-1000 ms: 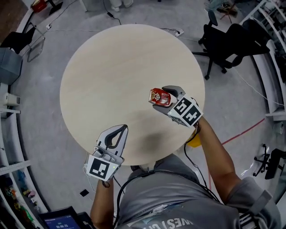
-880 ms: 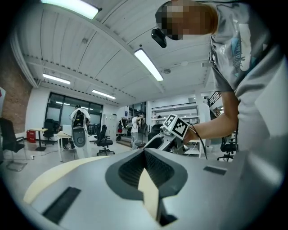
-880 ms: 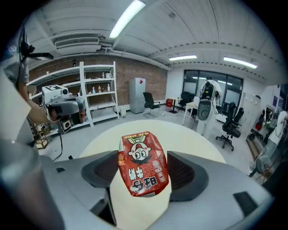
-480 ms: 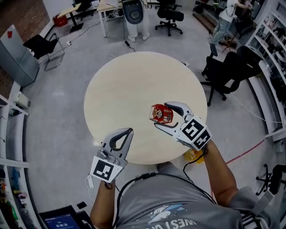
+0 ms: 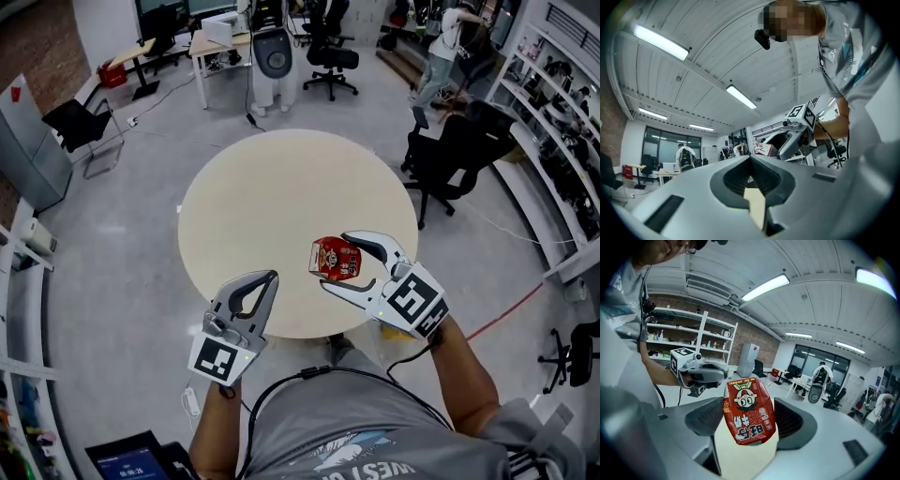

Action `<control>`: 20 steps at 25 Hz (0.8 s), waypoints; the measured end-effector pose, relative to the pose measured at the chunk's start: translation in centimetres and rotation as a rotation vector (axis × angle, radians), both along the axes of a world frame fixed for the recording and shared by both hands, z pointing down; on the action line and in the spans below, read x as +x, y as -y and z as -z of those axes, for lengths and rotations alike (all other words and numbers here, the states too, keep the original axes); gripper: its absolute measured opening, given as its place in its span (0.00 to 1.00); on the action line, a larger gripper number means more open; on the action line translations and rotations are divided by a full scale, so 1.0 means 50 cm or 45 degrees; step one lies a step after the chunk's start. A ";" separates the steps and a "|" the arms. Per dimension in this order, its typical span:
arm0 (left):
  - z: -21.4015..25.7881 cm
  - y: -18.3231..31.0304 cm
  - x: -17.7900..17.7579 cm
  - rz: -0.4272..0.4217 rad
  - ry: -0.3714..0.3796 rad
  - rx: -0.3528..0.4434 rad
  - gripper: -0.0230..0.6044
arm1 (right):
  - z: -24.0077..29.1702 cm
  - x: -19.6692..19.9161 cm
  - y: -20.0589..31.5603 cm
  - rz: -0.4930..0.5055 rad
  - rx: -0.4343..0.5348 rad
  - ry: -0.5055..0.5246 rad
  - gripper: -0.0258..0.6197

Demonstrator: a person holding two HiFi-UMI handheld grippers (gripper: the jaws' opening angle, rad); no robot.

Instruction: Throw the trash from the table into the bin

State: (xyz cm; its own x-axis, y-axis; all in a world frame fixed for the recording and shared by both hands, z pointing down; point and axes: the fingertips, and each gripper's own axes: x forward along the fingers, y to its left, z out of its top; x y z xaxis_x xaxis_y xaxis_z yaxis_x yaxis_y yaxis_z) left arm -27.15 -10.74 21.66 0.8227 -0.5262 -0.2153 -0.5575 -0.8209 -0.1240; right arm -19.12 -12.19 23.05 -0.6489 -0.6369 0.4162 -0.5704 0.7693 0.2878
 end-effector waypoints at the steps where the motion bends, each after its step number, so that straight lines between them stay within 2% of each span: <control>1: 0.003 -0.011 0.010 -0.017 -0.003 0.003 0.11 | 0.007 0.009 -0.020 -0.012 0.005 0.000 0.58; 7: 0.017 0.008 0.007 -0.133 -0.034 0.011 0.11 | 0.033 0.007 -0.045 -0.128 0.026 -0.005 0.58; 11: 0.023 0.009 0.055 -0.236 -0.022 0.007 0.11 | 0.042 0.053 -0.067 -0.236 0.026 -0.001 0.58; 13: 0.014 0.005 0.112 -0.290 0.002 0.008 0.11 | 0.037 0.103 -0.082 -0.291 0.027 0.007 0.58; 17: -0.008 -0.019 0.325 -0.412 0.063 0.001 0.11 | 0.015 0.298 -0.132 -0.401 0.013 0.043 0.58; 20: -0.019 -0.015 0.408 -0.503 0.092 0.022 0.11 | -0.002 0.368 -0.145 -0.485 -0.011 0.060 0.58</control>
